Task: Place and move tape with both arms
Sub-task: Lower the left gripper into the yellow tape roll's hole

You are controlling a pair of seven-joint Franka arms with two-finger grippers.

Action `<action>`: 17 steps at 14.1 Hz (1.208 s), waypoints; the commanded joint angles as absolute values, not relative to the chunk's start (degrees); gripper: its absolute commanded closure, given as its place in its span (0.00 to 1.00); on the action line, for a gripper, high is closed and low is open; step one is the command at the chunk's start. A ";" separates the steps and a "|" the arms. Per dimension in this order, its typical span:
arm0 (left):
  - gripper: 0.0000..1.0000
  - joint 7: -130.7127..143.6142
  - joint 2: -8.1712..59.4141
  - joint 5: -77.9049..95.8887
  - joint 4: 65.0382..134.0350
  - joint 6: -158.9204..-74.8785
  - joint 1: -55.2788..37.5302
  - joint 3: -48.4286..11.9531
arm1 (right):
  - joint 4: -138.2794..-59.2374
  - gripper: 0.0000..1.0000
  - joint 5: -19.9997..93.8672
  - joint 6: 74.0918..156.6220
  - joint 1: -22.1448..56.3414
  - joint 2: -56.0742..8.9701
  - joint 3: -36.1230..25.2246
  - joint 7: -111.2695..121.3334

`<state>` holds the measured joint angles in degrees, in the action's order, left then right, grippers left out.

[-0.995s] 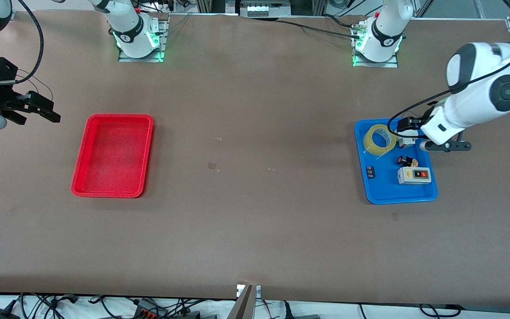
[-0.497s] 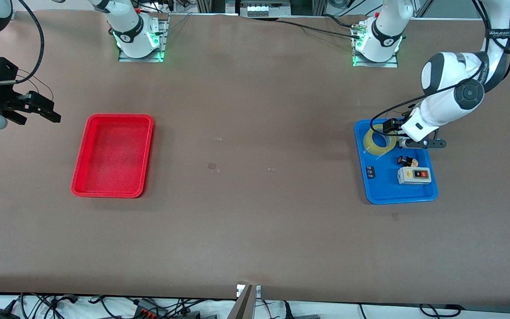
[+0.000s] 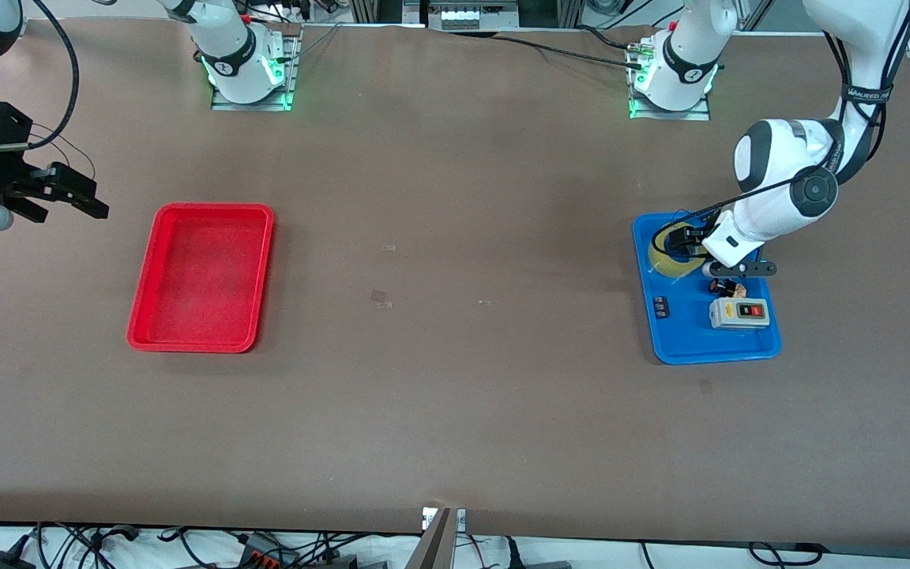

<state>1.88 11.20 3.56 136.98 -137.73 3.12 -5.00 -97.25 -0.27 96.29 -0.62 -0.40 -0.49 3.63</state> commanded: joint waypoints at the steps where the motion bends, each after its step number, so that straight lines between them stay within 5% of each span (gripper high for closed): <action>1: 0.00 1.23 11.69 4.57 136.05 -137.90 3.87 -5.27 | -96.94 0.00 -0.09 96.15 -0.62 -0.18 -0.35 4.48; 8: 0.03 0.44 13.80 4.48 135.26 -138.87 4.92 -5.27 | -96.94 0.00 -0.09 95.98 -0.62 -0.18 -0.35 4.40; 12: 0.51 1.75 13.80 4.57 135.26 -138.78 5.01 -5.27 | -96.94 0.00 -0.09 95.89 -0.62 -0.18 -0.35 4.40; 15: 0.63 3.95 13.01 4.57 135.18 -137.90 4.83 -5.36 | -96.86 0.00 -0.09 95.89 -0.62 -0.18 -0.35 4.48; 17: 0.88 3.43 12.22 4.57 133.78 -135.55 4.92 -5.36 | -96.86 0.00 -0.09 95.80 -0.62 -0.18 -0.35 4.48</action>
